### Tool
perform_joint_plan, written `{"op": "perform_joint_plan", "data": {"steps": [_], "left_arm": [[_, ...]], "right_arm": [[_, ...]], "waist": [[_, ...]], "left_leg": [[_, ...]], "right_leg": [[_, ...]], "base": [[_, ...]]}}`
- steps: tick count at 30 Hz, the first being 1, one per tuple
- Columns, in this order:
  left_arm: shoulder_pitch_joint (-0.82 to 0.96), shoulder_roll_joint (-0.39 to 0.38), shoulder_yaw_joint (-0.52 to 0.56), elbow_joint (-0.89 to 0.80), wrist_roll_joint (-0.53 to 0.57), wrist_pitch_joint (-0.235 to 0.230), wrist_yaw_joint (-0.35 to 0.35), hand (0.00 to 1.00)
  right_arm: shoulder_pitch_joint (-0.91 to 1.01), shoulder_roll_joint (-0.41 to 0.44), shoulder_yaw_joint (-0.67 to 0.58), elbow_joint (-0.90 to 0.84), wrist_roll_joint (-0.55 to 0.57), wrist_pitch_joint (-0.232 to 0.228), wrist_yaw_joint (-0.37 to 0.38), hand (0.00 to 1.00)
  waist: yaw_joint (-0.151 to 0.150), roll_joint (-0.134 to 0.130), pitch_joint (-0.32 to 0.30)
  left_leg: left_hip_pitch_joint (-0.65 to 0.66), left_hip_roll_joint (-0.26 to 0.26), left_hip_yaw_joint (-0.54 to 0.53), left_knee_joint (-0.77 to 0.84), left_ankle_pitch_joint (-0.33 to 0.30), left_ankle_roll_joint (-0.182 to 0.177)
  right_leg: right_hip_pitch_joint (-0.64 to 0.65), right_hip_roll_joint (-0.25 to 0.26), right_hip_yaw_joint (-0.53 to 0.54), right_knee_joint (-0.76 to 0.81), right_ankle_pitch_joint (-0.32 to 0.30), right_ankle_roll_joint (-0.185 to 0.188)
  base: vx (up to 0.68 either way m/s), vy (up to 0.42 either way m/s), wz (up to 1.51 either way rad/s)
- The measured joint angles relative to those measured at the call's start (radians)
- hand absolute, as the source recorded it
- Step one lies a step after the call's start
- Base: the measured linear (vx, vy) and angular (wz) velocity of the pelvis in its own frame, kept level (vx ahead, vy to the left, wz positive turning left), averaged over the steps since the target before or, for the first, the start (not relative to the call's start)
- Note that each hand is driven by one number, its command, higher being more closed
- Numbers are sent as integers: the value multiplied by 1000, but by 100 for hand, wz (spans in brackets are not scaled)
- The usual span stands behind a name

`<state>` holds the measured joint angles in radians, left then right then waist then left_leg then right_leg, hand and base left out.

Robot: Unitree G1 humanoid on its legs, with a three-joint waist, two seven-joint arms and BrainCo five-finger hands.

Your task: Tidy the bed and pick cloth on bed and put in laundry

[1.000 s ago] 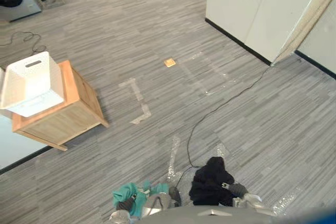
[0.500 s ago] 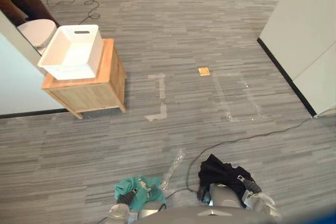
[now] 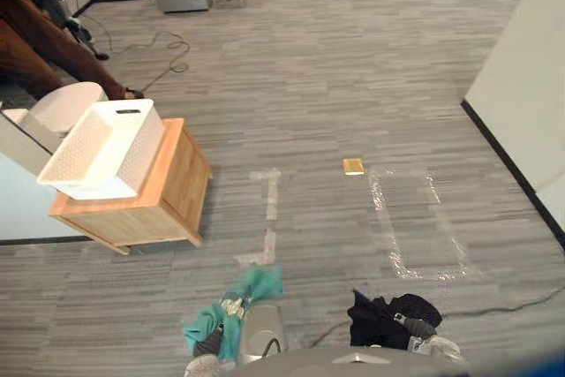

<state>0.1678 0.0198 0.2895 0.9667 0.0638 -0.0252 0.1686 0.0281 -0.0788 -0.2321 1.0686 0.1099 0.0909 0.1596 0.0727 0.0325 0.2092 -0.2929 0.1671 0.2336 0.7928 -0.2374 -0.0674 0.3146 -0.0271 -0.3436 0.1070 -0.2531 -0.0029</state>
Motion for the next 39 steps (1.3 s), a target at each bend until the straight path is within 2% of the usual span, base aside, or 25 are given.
{"op": "perform_joint_plan", "data": {"steps": [1, 2, 3, 4, 6, 8, 9, 11, 12, 13, 15, 16, 17, 20, 23, 25, 27, 28, 29, 30, 32, 34, 36, 38, 39], "left_arm": [[1, 3, -4, 1, -7, 0, -2, 100], [12, -5, -19, 6, -15, -1, -9, 100], [-2, 29, -18, 18, -16, 0, -16, 100], [-3, 35, -20, 16, -15, 0, -17, 100], [-32, 45, -24, 9, -15, 10, -18, 100], [-32, 44, -23, 13, -27, 28, -16, 100], [-31, 42, -22, 23, -40, 45, -16, 100], [-29, 40, -21, 33, -44, 68, -14, 100], [-26, 42, -26, 39, -43, 79, -16, 100], [-26, 60, -45, 41, -36, 81, -18, 100], [-26, 68, -62, 57, -16, 80, -18, 100], [-26, 65, -66, 67, -7, 81, -17, 100], [-26, 65, -71, 69, -9, 81, -17, 100], [-29, 82, -109, 79, -28, 80, -16, 100], [-25, 82, -113, 80, -53, 81, -16, 100], [-26, 81, -108, 79, -49, 78, -15, 100], [-17, 70, -55, 77, -30, 61, -14, 100], [-7, 72, -39, 74, -28, 51, -13, 100], [-1, 53, -13, 77, -23, 43, -7, 100], [17, 26, -5, 66, -22, 26, -5, 100], [25, 17, 7, 64, -31, 11, 8, 100], [29, 5, 51, 46, -45, -2, 11, 100], [38, -6, 77, 30, -43, -16, 11, 100], [49, -9, 75, 16, -43, -25, 6, 100], [48, -15, 71, 7, -44, -26, 4, 100]], "right_arm": [[0, 0, -1, 0, -10, -1, 5, 100], [7, -6, -17, 0, -21, -6, 15, 100], [4, 18, -32, 15, -28, -16, 14, 100], [5, 27, -34, 16, -29, -27, 16, 100], [8, 49, -43, 20, -36, -60, 14, 100], [13, 52, -35, 18, -38, -70, 9, 100], [14, 53, -30, 18, -43, -72, 4, 100], [11, 53, -32, 20, -66, -67, -4, 100], [11, 53, -32, 19, -68, -61, -10, 100], [8, 50, -33, 11, -73, -62, -15, 100], [6, 32, -32, -14, -78, -71, -18, 100], [9, 15, -30, -32, -94, -77, -17, 100], [13, 9, -30, -35, -96, -82, -18, 100], [9, -10, -31, -37, -94, -107, -17, 100], [10, -7, -32, -26, -94, -119, -15, 100], [18, -3, -39, -15, -78, -119, -11, 100], [28, -2, -26, -16, -54, -120, -6, 100], [33, 2, -16, -17, -54, -120, -4, 100], [34, -14, -10, -19, -53, -121, 1, 100], [33, -29, -4, -23, -54, -122, 6, 100], [24, -32, 22, -28, -55, -128, 14, 100], [23, -21, 44, -35, -54, -132, 20, 100], [33, -10, 90, -47, -53, -129, 24, 100], [43, -7, 121, -59, -55, -128, 32, 100], [42, -3, 124, -62, -56, -126, 34, 100]], "waist": [[-2, -2, 1], [-1, 19, -4], [-8, -33, -6], [-18, -46, -14], [-24, -64, -16], [-23, -62, -19], [-16, -57, -26], [-6, -49, -31], [-4, -46, -33], [-10, -65, -32], [-29, -65, -30], [-37, -52, -25], [-40, -49, -25], [-54, -51, -26], [-59, -46, -25], [-59, -47, -25], [-58, -61, -28], [-57, -82, -33], [-50, -56, -24], [-44, -23, -37], [-53, -12, -43], [-53, -21, -35], [-52, -25, -31], [-42, -26, -33], [-29, -21, -32]], "left_leg": [[9, -29, 39, -136, 30, 25], [46, -68, 146, -397, 189, 164], [94, -121, 193, -449, 209, 213], [104, -142, 213, -483, 215, 223], [105, -148, 390, -473, 207, 248], [142, -166, 443, -489, 166, 299], [166, -180, 428, -513, 131, 296], [201, -188, 402, -536, 91, 284], [242, -206, 359, -582, 79, 266], [280, -240, 298, -614, 74, 260], [331, -258, 225, -633, 72, 260], [382, -256, 168, -653, 68, 253], [402, -253, 142, -663, 64, 247], [470, -224, -25, -683, 48, 224], [476, -175, -156, -684, 48, 182], [484, -160, -251, -686, 44, 156], [491, -163, -332, -674, 12, 104], [496, -172, -347, -665, -4, 91], [521, -140, -344, -653, -39, 61], [521, -101, -279, -639, -46, 46], [509, -68, -218, -593, -28, 14], [375, -19, -155, -316, -18, -21], [214, 117, 20, 42, -11, -34], [184, 189, 160, 78, -13, -30], [168, 200, 241, 28, -16, -26]], "right_leg": [[11, -12, -3, 3, -11, 18], [28, -4, -9, 15, -32, 55], [51, -55, -25, 19, -39, 74], [52, -64, -37, 20, -18, 78], [89, -68, -76, -24, 81, 114], [135, -54, -101, -58, 149, 120], [147, -45, -110, -52, 185, 120], [115, -58, -114, 81, 188, 122], [37, -94, -119, 312, 191, 127], [-104, -167, -75, 651, 207, 122], [-207, -223, -50, 882, 167, 99], [-266, -244, -35, 962, 143, 69], [-301, -244, -21, 976, 138, 63], [-449, -234, 61, 859, 83, 68], [-493, -163, 127, 521, 74, 85], [-499, -109, 215, 288, 98, 101], [-488, -83, 307, 87, 187, 97], [-483, -88, 322, 72, 218, 93], [-478, -67, 299, 142, 232, 65], [-478, -47, 266, 182, 171, 45], [-458, -43, 214, 211, 120, 25], [-399, -47, 160, 182, 91, 17], [-282, -42, 63, 112, 80, 4], [-199, -42, 20, 63, 75, 5], [-172, -42, 6, 39, 73, 13]], "base": [[565, 147, -15], [551, 146, 24], [640, 167, 46], [594, 190, 91], [411, 198, 99], [353, 185, 80], [316, 118, 65], [323, 77, 53], [398, 65, 99], [338, 24, 113], [332, -32, 130], [327, -31, 125], [283, -36, 136], [275, -122, 162], [298, -208, 130], [408, -319, 128], [432, -406, 125], [377, -412, 99], [355, -371, 77], [346, -339, 70], [312, -283, 82], [264, -275, 97], [257, -217, 94], [266, -135, 71], [239, -57, 49]]}}
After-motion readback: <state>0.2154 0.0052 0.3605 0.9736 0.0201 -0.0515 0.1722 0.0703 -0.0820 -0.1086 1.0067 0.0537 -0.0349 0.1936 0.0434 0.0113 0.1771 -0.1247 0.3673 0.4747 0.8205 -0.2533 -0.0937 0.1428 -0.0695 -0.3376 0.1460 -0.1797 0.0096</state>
